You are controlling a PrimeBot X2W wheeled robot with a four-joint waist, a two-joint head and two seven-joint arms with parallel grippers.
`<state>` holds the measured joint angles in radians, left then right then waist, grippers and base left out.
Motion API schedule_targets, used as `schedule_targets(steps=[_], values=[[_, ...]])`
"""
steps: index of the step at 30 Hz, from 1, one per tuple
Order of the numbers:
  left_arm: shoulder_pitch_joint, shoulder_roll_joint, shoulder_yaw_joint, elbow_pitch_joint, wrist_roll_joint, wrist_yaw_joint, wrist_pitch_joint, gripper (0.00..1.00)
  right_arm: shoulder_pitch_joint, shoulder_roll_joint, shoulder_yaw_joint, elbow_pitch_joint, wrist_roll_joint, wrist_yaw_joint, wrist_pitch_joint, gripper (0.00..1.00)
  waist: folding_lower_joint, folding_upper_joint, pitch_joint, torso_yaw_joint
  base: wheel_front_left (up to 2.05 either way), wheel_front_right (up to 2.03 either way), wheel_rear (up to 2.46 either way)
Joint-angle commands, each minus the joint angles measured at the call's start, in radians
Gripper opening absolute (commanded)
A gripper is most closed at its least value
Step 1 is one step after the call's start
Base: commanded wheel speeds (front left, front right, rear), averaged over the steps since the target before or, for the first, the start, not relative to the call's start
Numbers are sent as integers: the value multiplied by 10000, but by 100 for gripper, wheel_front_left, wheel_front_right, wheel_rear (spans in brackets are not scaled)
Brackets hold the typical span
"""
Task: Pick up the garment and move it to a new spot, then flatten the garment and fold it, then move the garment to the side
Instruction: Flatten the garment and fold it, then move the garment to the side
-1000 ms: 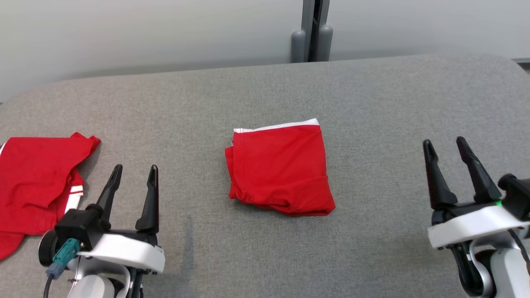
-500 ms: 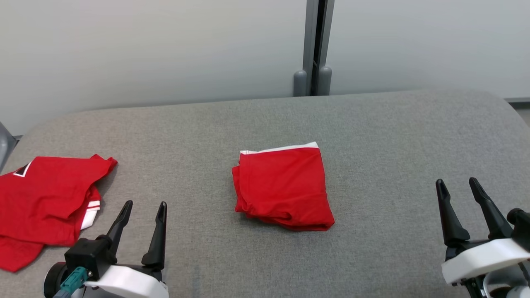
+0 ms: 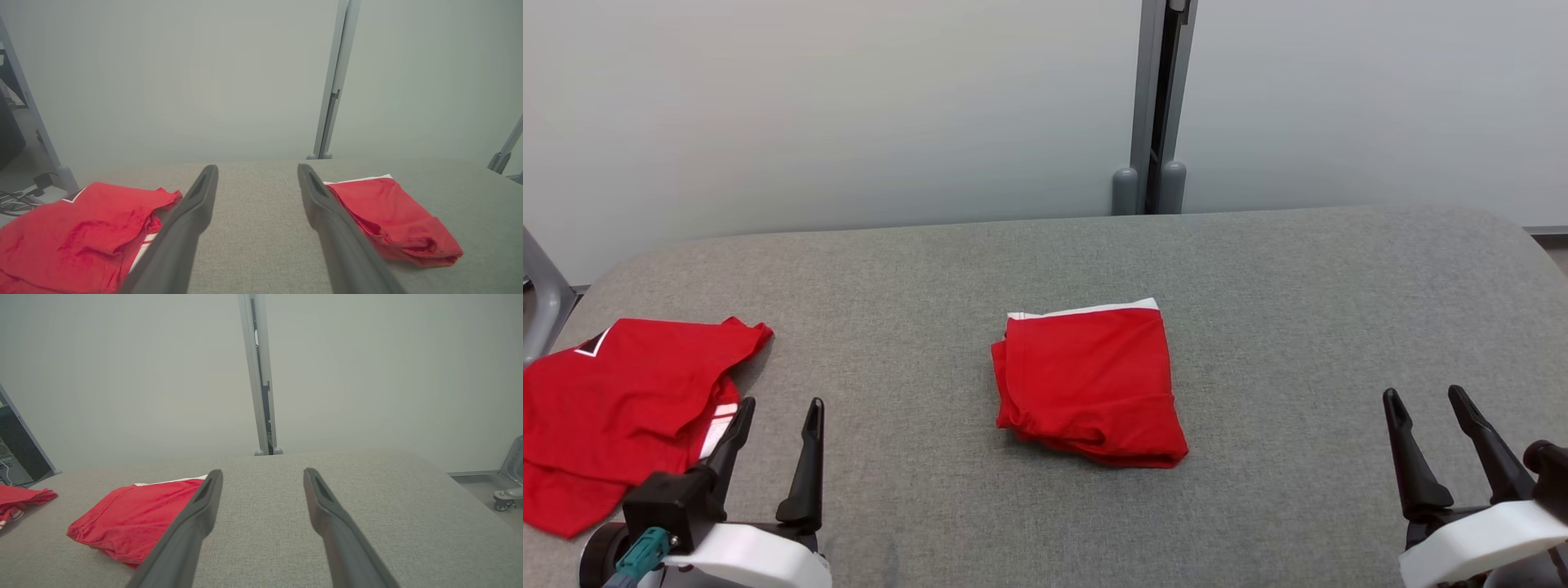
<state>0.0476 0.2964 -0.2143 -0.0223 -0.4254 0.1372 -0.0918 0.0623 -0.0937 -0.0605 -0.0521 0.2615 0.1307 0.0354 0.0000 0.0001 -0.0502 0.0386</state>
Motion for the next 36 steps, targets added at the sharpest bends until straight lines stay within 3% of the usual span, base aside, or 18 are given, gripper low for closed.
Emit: schedule_targets(steps=[1, 21, 29, 36], values=[[-39, 65, 44, -81, -55, 68, 17, 100, 113, -1, -52, -84, -40, 1, 57, 100, 0, -1, -1, -23, 0, 0, 0], [-72, 112, -57, -474, 95, 401, 131, 100, 59, 4, -110, 2, 51, 1, 77, 100, 0, -1, 48, 55, 0, 0, 0], [-585, 48, -94, -507, 221, 466, -86, 100, -98, 13, -417, 247, 108, 1, 146, 100, 0, -1, 230, 625, 0, 0, 0], [-1385, -135, -141, -405, 221, 320, -465, 100, -836, -416, -363, 1148, 191, 1, 228, 100, 0, -1, 918, 1733, 0, 0, 0]])
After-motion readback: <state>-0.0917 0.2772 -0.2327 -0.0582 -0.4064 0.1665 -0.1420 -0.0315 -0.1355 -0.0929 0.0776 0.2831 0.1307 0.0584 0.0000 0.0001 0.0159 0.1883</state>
